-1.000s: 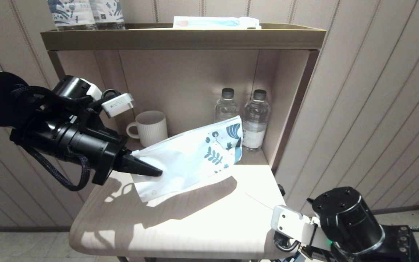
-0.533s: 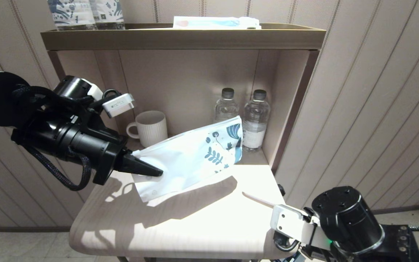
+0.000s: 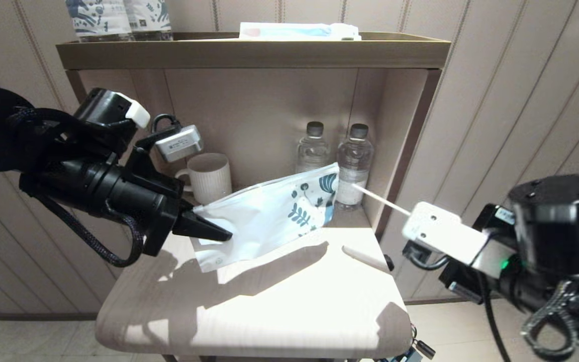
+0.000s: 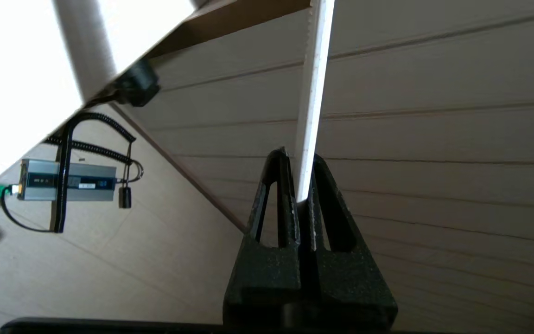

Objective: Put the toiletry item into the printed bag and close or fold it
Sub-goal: Pick up the comb, then place the comb into the storage bag

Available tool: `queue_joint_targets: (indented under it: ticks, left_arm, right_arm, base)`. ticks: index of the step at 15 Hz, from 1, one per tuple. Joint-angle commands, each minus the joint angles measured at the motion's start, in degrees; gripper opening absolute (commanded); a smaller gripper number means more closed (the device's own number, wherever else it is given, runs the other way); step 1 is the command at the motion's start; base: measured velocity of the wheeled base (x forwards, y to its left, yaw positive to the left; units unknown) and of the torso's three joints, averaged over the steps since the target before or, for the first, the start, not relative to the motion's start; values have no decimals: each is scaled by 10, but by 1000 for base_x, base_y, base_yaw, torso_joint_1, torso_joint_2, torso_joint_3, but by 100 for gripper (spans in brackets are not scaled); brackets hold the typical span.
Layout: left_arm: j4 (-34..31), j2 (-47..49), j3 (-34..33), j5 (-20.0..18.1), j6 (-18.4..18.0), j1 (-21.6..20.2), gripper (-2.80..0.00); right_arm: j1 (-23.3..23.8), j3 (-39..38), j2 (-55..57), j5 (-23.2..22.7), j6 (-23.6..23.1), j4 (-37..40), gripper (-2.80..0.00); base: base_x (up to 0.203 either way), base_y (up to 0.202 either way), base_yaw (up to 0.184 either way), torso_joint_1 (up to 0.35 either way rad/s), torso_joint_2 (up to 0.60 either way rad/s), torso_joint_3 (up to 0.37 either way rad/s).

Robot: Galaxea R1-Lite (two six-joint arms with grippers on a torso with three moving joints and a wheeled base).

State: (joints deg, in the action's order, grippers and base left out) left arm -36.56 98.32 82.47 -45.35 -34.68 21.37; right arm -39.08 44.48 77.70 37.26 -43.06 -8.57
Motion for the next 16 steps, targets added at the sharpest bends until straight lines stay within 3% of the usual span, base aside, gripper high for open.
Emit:
queue_joint_targets:
  ticks: [1, 5, 8, 11, 12, 16]
  left_arm:
    - [0, -3, -4, 37, -4, 21, -280]
    - [83, -3, -12, 139, -7, 78, -280]
    - [143, -36, -78, 218, -10, 127, -280]
    - [284, -49, -163, 236, -15, 157, -280]
    - [303, -53, -175, 238, -16, 159, -280]
    - [306, -58, -194, 237, -15, 160, -280]
  right_arm:
    - [-5, 77, -75, 0, -1, 114, -280]
    - [-46, 272, -73, -28, 13, 406, -280]
    - [-61, 427, -1, -115, 41, 544, -280]
    - [-45, 601, 83, -225, 81, 692, -280]
    - [-30, 641, 116, -252, 91, 731, -280]
    - [1, 661, 188, -282, 103, 792, -280]
  base:
    - [0, 0, 0, 0, 0, 0]
    - [0, 0, 0, 0, 0, 0]
    - [0, 0, 0, 0, 0, 0]
    - [0, 0, 0, 0, 0, 0]
    - [0, 0, 0, 0, 0, 0]
    - [0, 0, 0, 0, 0, 0]
